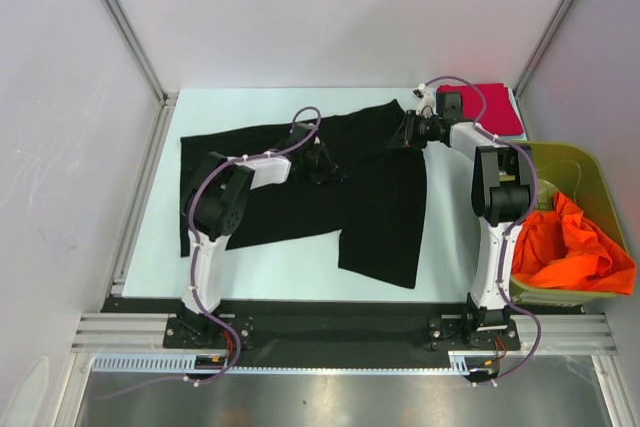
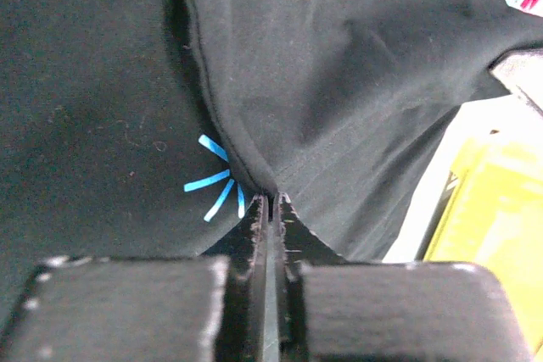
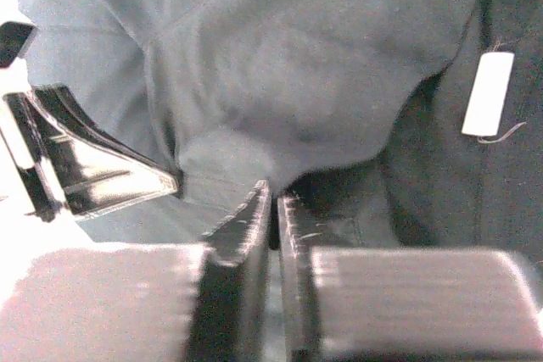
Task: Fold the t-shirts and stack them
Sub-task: Fold the tshirt
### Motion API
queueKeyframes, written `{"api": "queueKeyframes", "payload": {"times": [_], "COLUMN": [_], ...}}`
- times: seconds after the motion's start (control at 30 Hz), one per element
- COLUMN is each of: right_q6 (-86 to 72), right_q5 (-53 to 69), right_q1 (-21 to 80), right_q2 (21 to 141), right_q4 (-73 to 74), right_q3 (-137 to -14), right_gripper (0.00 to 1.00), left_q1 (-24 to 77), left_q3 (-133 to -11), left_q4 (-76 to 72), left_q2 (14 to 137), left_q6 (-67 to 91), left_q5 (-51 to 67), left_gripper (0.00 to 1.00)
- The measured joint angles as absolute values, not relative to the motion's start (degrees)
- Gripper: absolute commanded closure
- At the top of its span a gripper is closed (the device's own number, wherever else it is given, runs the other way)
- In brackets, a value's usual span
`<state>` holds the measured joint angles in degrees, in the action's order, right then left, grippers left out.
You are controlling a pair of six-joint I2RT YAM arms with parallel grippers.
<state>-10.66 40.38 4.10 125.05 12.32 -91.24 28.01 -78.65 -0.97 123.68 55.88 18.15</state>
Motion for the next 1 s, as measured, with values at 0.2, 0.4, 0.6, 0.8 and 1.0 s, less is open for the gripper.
{"api": "queueKeyframes", "payload": {"times": [0.2, 0.4, 0.6, 0.8, 1.0], "right_q6": [-14.04, -20.95, -26.35, -27.86, -27.40], "right_q5": [40.58, 40.80, 39.59, 36.71, 32.95], "right_q1": [4.01, 2.50, 0.80, 1.48, 3.36], "right_q2": [125.29, 124.92, 124.92, 124.99, 126.76], "right_q4": [16.14, 21.74, 28.01, 31.46, 35.81], "right_q3": [-94.43, -95.50, -95.50, -95.61, -99.53], "right_gripper": [1.00, 1.00, 1.00, 0.96, 0.96], "left_q1": [27.77, 27.42, 27.20, 27.07, 26.94], "left_q3": [-82.28, -82.74, -82.43, -82.15, -80.97], "left_q4": [3.33, 6.17, 6.79, 6.81, 6.07], "left_q2": [123.74, 122.74, 121.23, 120.92, 120.92], "left_q6": [53.32, 51.77, 51.35, 51.40, 51.42], "left_q5": [18.22, 18.81, 19.97, 21.41, 22.74], "left_gripper": [1.00, 1.00, 1.00, 1.00, 1.00]}}
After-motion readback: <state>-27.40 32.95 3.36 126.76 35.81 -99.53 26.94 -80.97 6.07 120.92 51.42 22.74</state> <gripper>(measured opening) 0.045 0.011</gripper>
